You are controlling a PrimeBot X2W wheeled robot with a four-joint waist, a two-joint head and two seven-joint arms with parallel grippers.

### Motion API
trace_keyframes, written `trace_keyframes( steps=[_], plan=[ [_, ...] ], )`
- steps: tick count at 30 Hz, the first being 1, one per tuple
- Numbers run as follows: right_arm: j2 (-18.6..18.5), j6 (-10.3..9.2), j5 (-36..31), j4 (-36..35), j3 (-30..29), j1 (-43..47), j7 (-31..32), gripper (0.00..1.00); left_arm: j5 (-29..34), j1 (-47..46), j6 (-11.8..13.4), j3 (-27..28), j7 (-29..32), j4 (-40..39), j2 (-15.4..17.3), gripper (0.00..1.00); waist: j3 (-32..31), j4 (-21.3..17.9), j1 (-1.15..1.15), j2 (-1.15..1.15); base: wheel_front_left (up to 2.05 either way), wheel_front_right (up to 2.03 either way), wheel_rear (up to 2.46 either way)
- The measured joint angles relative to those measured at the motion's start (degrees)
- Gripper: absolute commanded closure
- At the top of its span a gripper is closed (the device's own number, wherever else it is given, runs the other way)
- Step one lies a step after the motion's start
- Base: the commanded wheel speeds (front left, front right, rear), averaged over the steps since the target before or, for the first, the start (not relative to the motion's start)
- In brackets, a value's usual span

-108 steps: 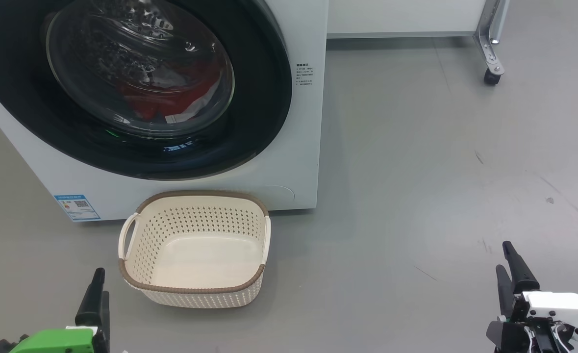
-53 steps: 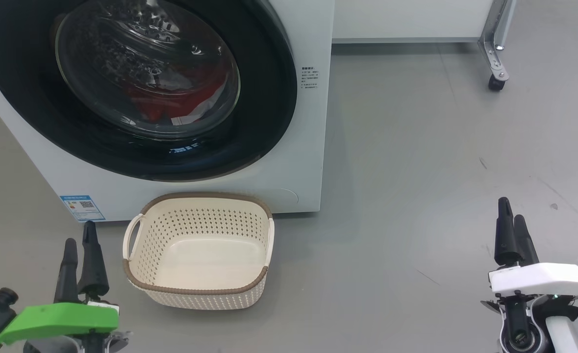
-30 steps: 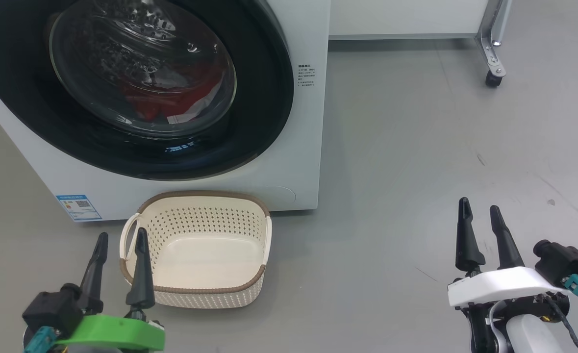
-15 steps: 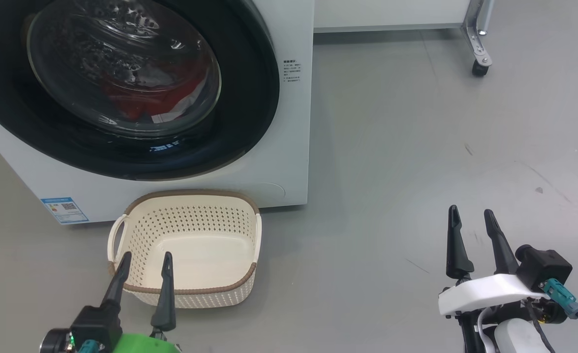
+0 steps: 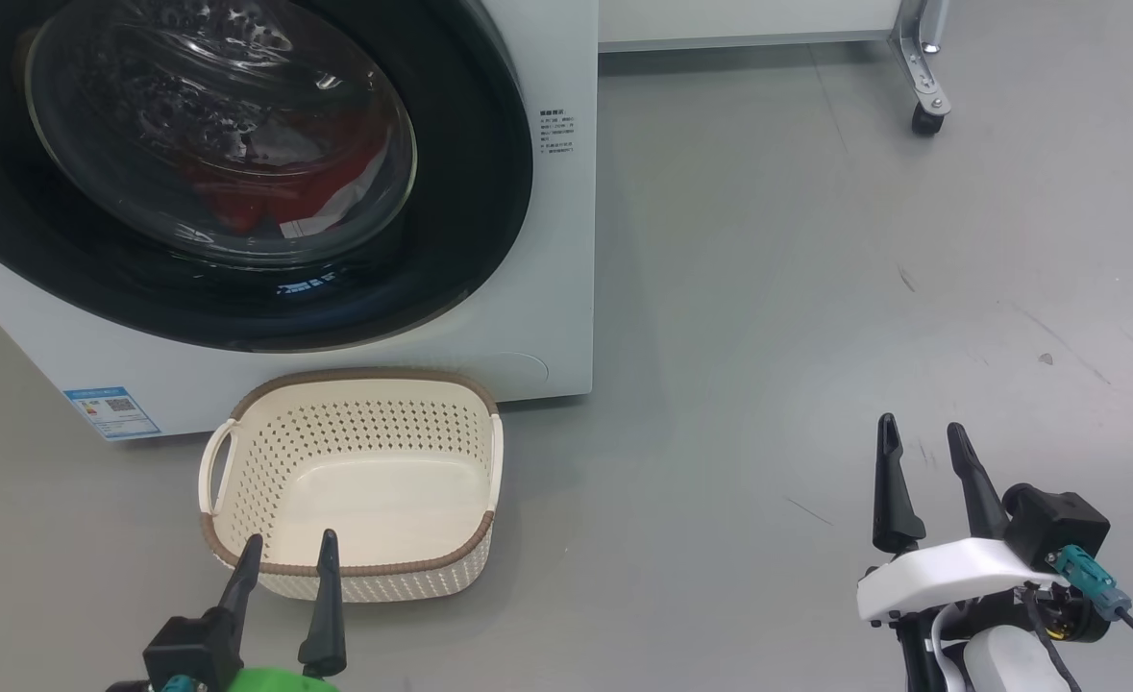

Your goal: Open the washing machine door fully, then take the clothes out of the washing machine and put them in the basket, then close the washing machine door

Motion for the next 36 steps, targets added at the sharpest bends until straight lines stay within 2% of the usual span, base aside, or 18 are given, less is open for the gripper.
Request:
trace_keyframes(
  steps=[36],
  plan=[
    [0.0, -0.01, -0.1, 2.2, 0.5, -1.7, 0.0, 0.0, -1.0, -1.8, 1.4, -1.0, 0.0, 1.0, 0.0, 0.0, -0.2, 0.7, 0.0, 0.0, 0.0, 0.0, 0.0]
  ],
)
